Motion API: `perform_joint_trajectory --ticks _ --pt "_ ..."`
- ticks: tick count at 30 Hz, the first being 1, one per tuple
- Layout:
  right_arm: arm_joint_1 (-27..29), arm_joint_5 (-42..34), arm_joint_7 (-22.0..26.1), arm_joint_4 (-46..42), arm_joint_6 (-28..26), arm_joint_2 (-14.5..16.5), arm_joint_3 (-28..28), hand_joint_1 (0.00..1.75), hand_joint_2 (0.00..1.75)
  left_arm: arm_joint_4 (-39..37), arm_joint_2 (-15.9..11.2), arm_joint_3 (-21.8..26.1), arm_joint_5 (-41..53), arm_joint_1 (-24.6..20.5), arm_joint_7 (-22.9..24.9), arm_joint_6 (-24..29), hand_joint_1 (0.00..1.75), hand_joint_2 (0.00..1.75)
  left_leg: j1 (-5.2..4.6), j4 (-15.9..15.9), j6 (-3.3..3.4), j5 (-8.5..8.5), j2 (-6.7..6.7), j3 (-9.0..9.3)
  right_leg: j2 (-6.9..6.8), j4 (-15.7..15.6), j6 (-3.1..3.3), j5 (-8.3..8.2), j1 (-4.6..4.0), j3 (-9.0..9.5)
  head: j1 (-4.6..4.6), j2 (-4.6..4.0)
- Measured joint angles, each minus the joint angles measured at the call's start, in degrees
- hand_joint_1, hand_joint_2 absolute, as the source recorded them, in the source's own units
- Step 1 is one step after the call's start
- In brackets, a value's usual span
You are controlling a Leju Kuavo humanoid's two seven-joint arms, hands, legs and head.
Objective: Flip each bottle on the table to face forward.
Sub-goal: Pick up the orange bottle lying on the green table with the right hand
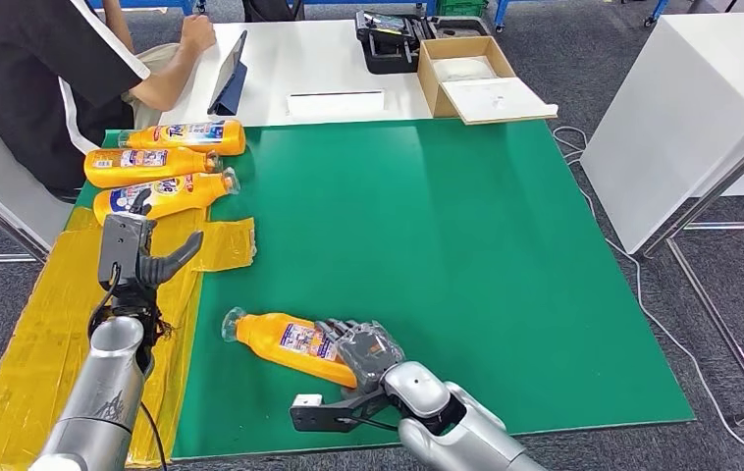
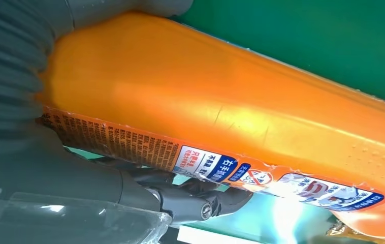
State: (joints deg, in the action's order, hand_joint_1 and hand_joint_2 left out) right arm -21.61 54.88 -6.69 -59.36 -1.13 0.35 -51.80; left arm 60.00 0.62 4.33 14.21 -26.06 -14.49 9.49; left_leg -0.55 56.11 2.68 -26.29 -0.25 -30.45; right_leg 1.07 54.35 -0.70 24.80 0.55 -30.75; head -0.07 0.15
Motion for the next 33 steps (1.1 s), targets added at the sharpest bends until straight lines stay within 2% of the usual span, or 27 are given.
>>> perform_joint_trajectory --ticks 8,11,15,20,25,29,33 --pt "0.0 -0.01 0.14 0.46 -0.07 0.28 0.68 1.75 1.75 -0.01 0.22 -0.01 -0.15 -0.05 0.0 -0.03 0.0 1.75 -0.01 0.0 -0.02 0.04 0.01 0.03 0.0 0.0 0.0 -0.01 0.0 0.03 0.01 0.0" --pt "0.29 -0.46 0.33 0.47 -1.59 0.3 1.45 1.75 1.75 -0.02 0.3 -0.03 -0.15 -0.14 0.0 -0.1 0.0 1.75 -0.01 0.0 -0.02 0.04 0.0 0.04 0.0 0.0 0.0 -0.01 0.0 0.03 0.01 0.0" --pt "1.86 -0.88 0.26 -0.09 -8.17 0.3 4.5 1.75 1.75 0.14 0.4 -0.03 -0.6 0.11 -0.09 -0.56 0.0 1.75 -0.02 0.0 -0.02 0.05 -0.04 -0.03 -0.01 0.01 0.0 -0.01 0.01 0.03 0.0 0.0" --pt "3.73 -0.18 1.26 -1.87 -21.35 0.06 10.82 1.75 1.75 2.46 1.36 -0.11 -3.83 1.81 -0.57 -4.24 0.0 1.75 -0.01 0.02 0.03 0.18 -0.03 -0.45 0.01 0.05 -0.07 -0.1 0.02 -0.15 0.01 0.0" --pt "3.76 -0.15 2.03 -2.51 -24.27 0.28 12.68 1.75 1.75 3.22 1.94 -0.57 -3.91 2.21 -0.59 -4.49 0.0 1.75 -0.01 0.02 0.03 0.18 -0.03 -0.47 0.01 0.05 -0.09 -0.1 0.02 -0.18 0.01 0.0" --pt "4.66 -2.35 7.63 -5.47 -32.94 1.92 21.09 1.75 1.75 8.91 4.23 -7.79 -2.87 6.96 -0.44 -6.28 0.0 1.75 -0.01 0.02 0.02 0.14 -0.06 -0.59 0.0 0.02 -0.09 -0.08 0.02 -0.3 0.01 0.0" --pt "4.99 -2.6 8.33 -5.88 -33.33 2.4 23.02 1.75 1.75 10.79 4.62 -10.33 -2.97 8.49 -0.35 -6.11 0.0 1.75 0.0 0.02 0.01 0.14 -0.06 -0.6 -0.01 0.01 -0.08 -0.08 0.03 -0.33 -0.01 0.0"
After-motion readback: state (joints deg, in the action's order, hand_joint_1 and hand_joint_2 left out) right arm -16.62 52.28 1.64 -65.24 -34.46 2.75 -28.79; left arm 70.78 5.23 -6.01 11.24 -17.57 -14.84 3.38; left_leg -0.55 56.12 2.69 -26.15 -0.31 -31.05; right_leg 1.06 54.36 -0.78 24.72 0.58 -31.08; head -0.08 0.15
